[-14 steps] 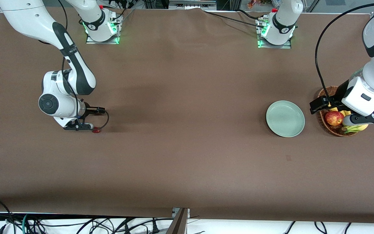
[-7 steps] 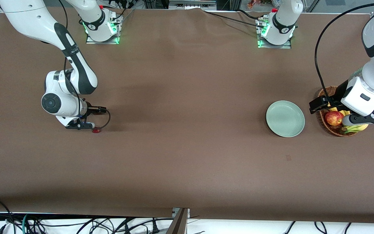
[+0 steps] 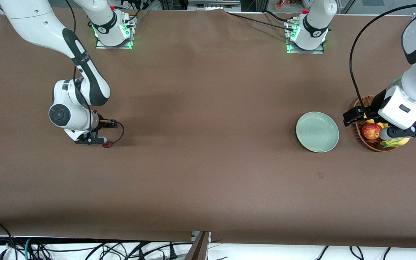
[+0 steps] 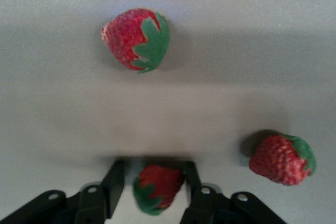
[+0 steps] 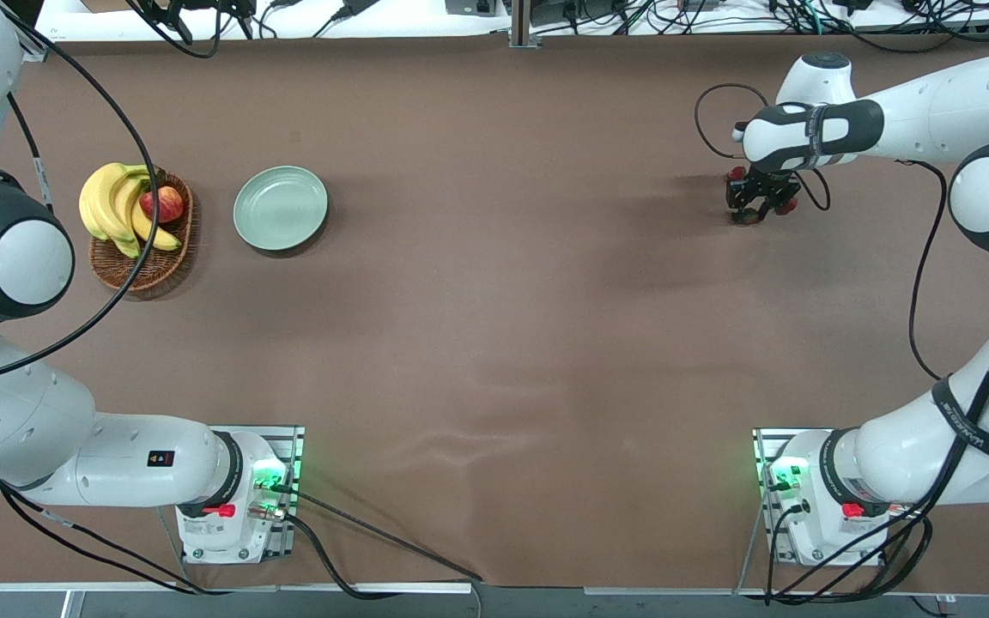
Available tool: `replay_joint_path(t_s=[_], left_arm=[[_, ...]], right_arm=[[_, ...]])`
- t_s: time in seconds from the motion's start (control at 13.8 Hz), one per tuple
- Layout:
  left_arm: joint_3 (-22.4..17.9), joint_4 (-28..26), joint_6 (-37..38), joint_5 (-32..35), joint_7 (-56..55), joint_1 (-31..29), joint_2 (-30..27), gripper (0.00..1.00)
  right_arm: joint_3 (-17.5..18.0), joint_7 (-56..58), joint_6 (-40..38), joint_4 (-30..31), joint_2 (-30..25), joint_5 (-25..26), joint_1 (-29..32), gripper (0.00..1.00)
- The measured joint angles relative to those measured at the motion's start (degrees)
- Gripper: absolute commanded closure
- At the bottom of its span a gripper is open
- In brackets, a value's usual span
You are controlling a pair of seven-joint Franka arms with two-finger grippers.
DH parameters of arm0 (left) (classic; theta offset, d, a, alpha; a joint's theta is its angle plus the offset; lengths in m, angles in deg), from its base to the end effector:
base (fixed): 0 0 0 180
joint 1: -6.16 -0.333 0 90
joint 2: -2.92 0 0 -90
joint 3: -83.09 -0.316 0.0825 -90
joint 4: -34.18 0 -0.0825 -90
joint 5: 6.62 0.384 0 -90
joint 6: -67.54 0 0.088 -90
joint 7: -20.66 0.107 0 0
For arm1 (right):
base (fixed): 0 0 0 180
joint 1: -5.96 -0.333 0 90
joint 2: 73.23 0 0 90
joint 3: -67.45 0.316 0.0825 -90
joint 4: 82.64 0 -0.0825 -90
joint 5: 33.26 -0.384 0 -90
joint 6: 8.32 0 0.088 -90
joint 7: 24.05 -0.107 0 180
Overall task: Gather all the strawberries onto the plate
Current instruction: 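Lower the right gripper and grasp one red strawberry, then carry the strawberry to mid-table and release it with the right gripper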
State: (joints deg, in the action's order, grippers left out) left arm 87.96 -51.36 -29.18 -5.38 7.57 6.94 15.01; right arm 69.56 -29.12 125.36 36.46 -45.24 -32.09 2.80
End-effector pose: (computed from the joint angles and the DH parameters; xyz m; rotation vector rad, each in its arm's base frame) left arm 0.6222 -0.0545 0.5475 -3.1289 -0.2019 0.0225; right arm 0.5575 0.0515 0.1715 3.1039 0.0265 -0.3634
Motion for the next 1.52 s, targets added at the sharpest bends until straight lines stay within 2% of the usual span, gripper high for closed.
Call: replay_joint_path(t_s=[0.07, 0.36, 0.65, 0.87, 1.01, 1.3, 1.52], left_arm=[[0.0, 0.0, 0.0, 0.0, 0.0, 0.0, 0.0, 0.0], [0.0, 0.0, 0.0, 0.0, 0.0, 0.0, 0.0, 0.0], [0.0, 0.0, 0.0, 0.0, 0.0, 0.0, 0.1, 0.0], [0.0, 0.0, 0.0, 0.0, -0.4, 0.0, 0.3, 0.0], [-0.1, -0.1, 0.0, 0.0, -0.5, -0.2, 1.2, 0.0], [-0.2, -0.1, 0.0, 0.0, -0.5, -0.6, 3.0, 0.0], [-0.1, -0.1, 0.0, 0.0, -0.5, -0.6, 3.1, 0.0]], right_arm=[[0.0, 0.0, 0.1, 0.0, 0.0, 0.0, 0.0, 0.85], [0.2, 0.0, 0.6, -0.7, 0.0, 0.0, 0.0, 0.86], [2.7, -5.3, 0.9, -5.6, -0.1, -0.1, -2.0, 0.86], [3.2, -20.1, 0.9, -11.2, 0.9, -0.2, -10.3, 0.85], [3.2, -31.5, 1.0, -16.1, 3.4, -0.2, -16.7, 0.84], [3.3, -49.4, 2.3, -28.5, 11.9, -0.2, -26.7, 0.82], [3.3, -55.1, 6.0, -36.9, 18.1, -0.2, -32.1, 0.8]])
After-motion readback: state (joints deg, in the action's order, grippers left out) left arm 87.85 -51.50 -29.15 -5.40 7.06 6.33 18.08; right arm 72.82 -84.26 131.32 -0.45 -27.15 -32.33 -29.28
